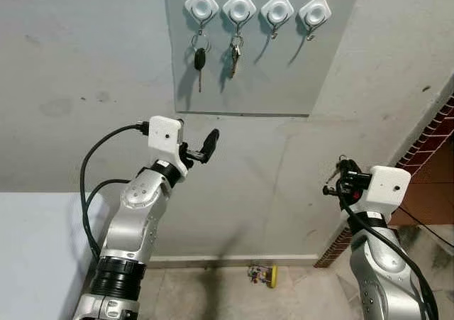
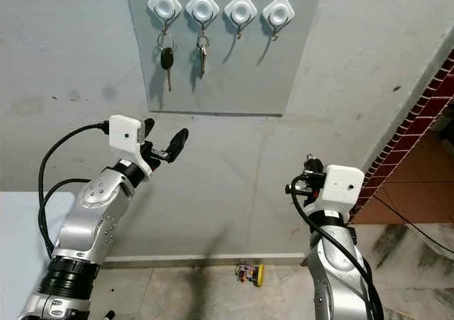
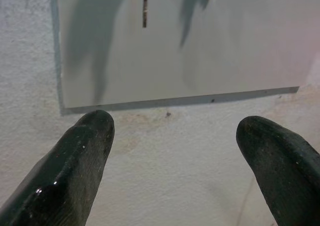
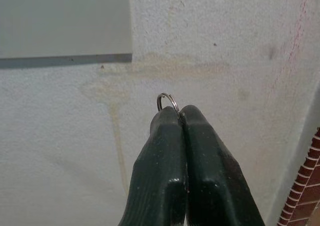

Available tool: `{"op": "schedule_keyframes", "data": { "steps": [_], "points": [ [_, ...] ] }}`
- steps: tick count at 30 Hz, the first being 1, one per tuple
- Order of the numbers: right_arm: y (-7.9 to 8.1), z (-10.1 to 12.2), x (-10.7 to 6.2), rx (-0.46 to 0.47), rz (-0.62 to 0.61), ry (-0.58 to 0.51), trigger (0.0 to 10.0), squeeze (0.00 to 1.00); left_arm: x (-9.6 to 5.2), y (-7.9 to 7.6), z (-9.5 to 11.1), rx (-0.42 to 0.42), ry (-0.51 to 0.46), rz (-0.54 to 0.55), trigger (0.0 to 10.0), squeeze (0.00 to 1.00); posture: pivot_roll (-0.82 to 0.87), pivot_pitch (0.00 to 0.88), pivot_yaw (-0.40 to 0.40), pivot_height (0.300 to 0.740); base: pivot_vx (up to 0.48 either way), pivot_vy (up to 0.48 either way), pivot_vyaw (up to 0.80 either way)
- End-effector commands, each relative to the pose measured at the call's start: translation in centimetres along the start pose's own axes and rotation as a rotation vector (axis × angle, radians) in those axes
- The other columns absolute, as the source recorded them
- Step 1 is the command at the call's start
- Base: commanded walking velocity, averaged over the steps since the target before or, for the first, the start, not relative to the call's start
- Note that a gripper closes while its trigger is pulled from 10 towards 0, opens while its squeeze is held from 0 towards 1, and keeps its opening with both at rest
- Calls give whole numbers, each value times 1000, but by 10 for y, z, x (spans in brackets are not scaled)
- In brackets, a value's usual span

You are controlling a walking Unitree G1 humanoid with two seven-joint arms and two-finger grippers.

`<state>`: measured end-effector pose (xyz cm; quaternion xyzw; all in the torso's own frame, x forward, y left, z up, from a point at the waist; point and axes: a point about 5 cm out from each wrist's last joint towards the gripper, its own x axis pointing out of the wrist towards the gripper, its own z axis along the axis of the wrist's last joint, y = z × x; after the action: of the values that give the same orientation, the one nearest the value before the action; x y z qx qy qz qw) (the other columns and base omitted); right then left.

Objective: Hang keys on a hook

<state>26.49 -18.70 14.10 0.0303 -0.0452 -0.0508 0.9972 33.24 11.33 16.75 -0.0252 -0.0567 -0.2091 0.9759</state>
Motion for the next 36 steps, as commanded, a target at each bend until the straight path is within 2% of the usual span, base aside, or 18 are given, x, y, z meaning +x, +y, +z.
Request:
{"op": "schedule_keyframes", "data": {
  "steps": [1, 10, 11, 12, 13, 18, 36],
  "points": [
    [0, 6, 1, -2, 0, -29, 10000, 0, 3, -2, 4, 20, -7, -20, 10000, 0, -63, 21, -18, 711, 0, 0, 0],
    [1, 5, 1, -3, 16, -23, 10000, 0, 3, -2, 0, 6, 3, -11, 10000, 0, -62, 13, -29, 711, 0, -424, 0],
    [1, 5, 1, -4, 17, -23, 10000, 0, 3, -2, 0, 5, 2, -10, 10000, 0, -62, 13, -29, 711, 0, 0, 0],
    [1, 5, 1, -4, 21, -22, 10000, 0, 3, 0, -1, -61, -1, 20, 10000, 0, -63, 9, -33, 711, 0, 0, 0],
    [1, 5, 1, -4, 23, -22, 10000, 0, 3, 1, -1, -73, -3, 33, 10000, 0, -63, 9, -33, 711, 0, 0, 0],
    [1, 5, 0, -8, 30, -19, 10000, 0, 4, 2, -1, -28, -4, 77, 10000, 0, -65, 5, -39, 711, 0, 0, 0],
    [1, 6, 0, -15, 39, -9, 10000, 0, 6, -2, -2, -54, -5, 48, 10000, 0, -72, 2, -45, 711, 0, 0, 0]
  ]
}}
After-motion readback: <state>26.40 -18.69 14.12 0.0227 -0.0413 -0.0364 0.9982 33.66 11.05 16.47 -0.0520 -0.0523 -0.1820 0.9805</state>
